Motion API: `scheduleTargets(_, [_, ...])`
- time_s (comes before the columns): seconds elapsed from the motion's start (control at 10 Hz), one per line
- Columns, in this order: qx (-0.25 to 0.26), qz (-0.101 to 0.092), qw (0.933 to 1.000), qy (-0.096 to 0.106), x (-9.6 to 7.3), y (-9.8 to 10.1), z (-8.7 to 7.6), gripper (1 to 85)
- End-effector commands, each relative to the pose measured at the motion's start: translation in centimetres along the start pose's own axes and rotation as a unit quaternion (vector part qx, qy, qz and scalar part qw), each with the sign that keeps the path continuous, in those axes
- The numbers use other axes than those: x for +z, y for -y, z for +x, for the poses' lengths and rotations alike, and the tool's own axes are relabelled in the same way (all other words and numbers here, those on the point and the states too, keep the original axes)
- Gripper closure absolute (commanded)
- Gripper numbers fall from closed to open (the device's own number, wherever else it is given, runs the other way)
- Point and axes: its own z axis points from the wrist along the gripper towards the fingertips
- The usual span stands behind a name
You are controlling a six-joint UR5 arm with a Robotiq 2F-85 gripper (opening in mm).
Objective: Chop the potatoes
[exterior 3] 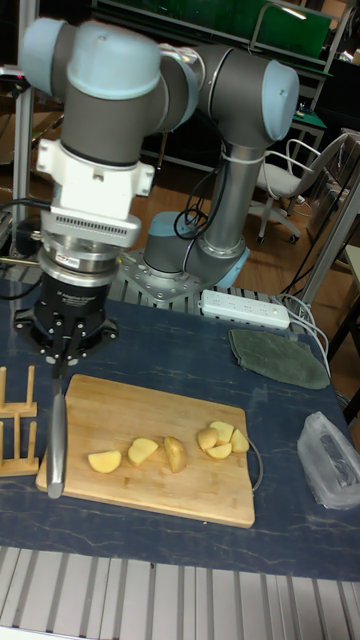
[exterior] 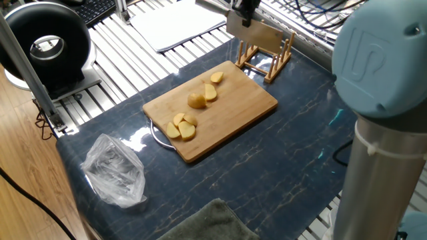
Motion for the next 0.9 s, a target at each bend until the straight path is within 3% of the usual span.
scheduleTargets(0.0, [0.077,-0.017,0.9967,0.021,0.1,-1.4,-1.1,84.7])
scheduleTargets(0.3, [0.101,-0.034,0.9936,0.036,0.1,-1.9,-2.1,84.7])
scheduleTargets(0.5, [0.057,0.000,0.9972,0.049,0.1,-0.2,-2.6,84.7])
scheduleTargets(0.6, [0.039,-0.001,0.9980,0.050,0.1,-0.2,-2.7,84.7])
scheduleTargets(0.7, [0.020,-0.005,0.9986,0.048,0.1,-0.5,-2.6,84.7])
scheduleTargets(0.8, [-0.001,-0.026,0.9983,0.052,0.0,-1.6,-2.8,84.7])
